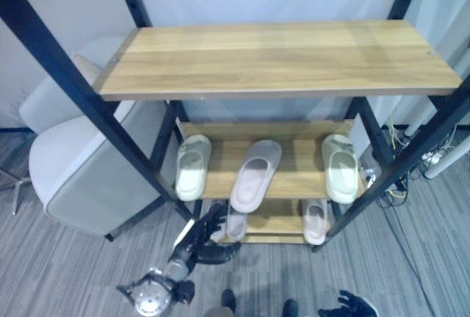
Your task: Arrange the slippers neatly on the shoe rack.
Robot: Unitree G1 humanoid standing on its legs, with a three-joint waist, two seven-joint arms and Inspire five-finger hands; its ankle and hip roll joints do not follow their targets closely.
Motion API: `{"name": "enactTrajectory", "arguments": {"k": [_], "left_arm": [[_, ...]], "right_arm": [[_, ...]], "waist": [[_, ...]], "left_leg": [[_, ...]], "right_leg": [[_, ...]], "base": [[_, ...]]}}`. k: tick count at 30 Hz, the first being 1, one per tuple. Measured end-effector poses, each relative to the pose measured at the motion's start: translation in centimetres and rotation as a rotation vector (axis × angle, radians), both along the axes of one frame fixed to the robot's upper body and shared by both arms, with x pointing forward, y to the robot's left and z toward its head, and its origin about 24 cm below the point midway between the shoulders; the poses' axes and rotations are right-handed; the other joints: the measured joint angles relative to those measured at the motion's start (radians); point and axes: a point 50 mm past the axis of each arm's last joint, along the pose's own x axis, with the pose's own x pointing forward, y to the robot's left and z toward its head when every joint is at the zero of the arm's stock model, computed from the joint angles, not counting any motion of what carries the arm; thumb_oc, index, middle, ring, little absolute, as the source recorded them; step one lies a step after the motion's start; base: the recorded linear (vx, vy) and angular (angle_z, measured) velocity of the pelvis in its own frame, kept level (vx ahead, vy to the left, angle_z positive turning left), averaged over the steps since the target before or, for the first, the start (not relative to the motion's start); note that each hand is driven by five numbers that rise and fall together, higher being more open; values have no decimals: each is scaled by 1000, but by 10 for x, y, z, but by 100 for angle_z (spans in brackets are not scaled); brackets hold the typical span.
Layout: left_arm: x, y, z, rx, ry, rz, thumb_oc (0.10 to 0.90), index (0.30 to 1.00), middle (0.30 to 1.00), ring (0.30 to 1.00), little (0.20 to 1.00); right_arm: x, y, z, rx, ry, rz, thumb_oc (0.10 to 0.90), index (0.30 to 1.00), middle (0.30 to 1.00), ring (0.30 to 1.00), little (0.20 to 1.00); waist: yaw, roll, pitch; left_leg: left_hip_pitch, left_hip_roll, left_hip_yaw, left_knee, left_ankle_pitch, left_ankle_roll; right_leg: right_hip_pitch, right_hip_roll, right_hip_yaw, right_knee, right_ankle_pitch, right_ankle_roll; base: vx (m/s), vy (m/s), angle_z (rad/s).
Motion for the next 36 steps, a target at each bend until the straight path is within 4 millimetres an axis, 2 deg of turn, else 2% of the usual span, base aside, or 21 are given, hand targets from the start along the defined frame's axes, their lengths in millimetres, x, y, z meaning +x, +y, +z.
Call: {"name": "enactTrajectory", "arguments": {"k": [5, 9, 14, 15, 17, 20, 24, 31, 36], "left_arm": [[23, -4, 34, 61, -191, -6, 800, 900, 900, 900, 900], [35, -6, 49, 173, -304, -8, 800, 900, 900, 900, 900], [44, -9, 61, 270, -391, -14, 800, 900, 900, 900, 900], [46, -10, 61, 301, -402, -21, 800, 900, 900, 900, 900], [51, -8, 66, 410, -446, -38, 800, 900, 900, 900, 900], [62, -8, 74, 507, -507, -37, 800, 900, 900, 900, 900], [72, -8, 84, 560, -566, -29, 800, 900, 900, 900, 900], [78, -2, 74, 625, -543, -3, 800, 900, 900, 900, 900], [92, -3, 69, 684, -527, -8, 800, 900, 900, 900, 900]], "right_arm": [[-2, 0, 0, 1, 2, -1, 800, 900, 900, 900, 900], [-2, 1, -1, 2, 3, -2, 800, 900, 900, 900, 900], [-5, 1, -1, 4, 4, -3, 800, 900, 900, 900, 900], [-6, 2, -1, 5, 6, -3, 800, 900, 900, 900, 900], [-5, 3, -1, 9, -4, -1, 800, 900, 900, 900, 900], [-6, 4, -2, 13, 0, -2, 800, 900, 900, 900, 900], [-5, 5, -2, 20, -3, 1, 800, 900, 900, 900, 900], [-7, 8, -3, 28, 5, 11, 800, 900, 900, 900, 900], [-3, 10, -2, 30, -9, 20, 800, 900, 900, 900, 900]], "waist": [[-10, 1, 1], [-30, 2, -1], [-42, 2, -2], [-59, -1, -3], [-54, -2, -6], [-83, -6, -7], [-100, -7, -10], [-121, -19, -62], [-139, -22, -64]], "left_leg": [[13, 2, 8, -2, -3, -2], [24, 0, 19, -11, -8, -1], [31, 0, 43, -18, -7, 0], [34, -1, 43, -21, -8, 0], [29, 1, 56, -21, -9, 1], [29, 0, 67, -21, -13, 3], [26, -1, 92, -22, -17, 6], [-5, -3, 127, -22, -20, 9], [-49, -15, 137, -21, -14, 18]], "right_leg": [[7, 0, 8, 0, 0, 0], [5, -1, 22, 0, 1, 0], [2, -1, 42, 0, 2, 1], [-4, -1, 45, 0, 4, -2], [-9, 1, 54, 0, 6, -4], [-14, 0, 66, 0, 11, -5], [-31, -2, 92, 0, 15, 0], [-80, -5, 120, 0, 30, -1], [-131, -11, 138, 0, 49, 6]], "base": [[20, 5, -4], [47, 16, -9], [42, 10, -13], [92, 39, -2], [25, 34, -14], [27, 34, -12], [30, 39, -19], [4, 26, -15], [-29, 24, -7]]}}
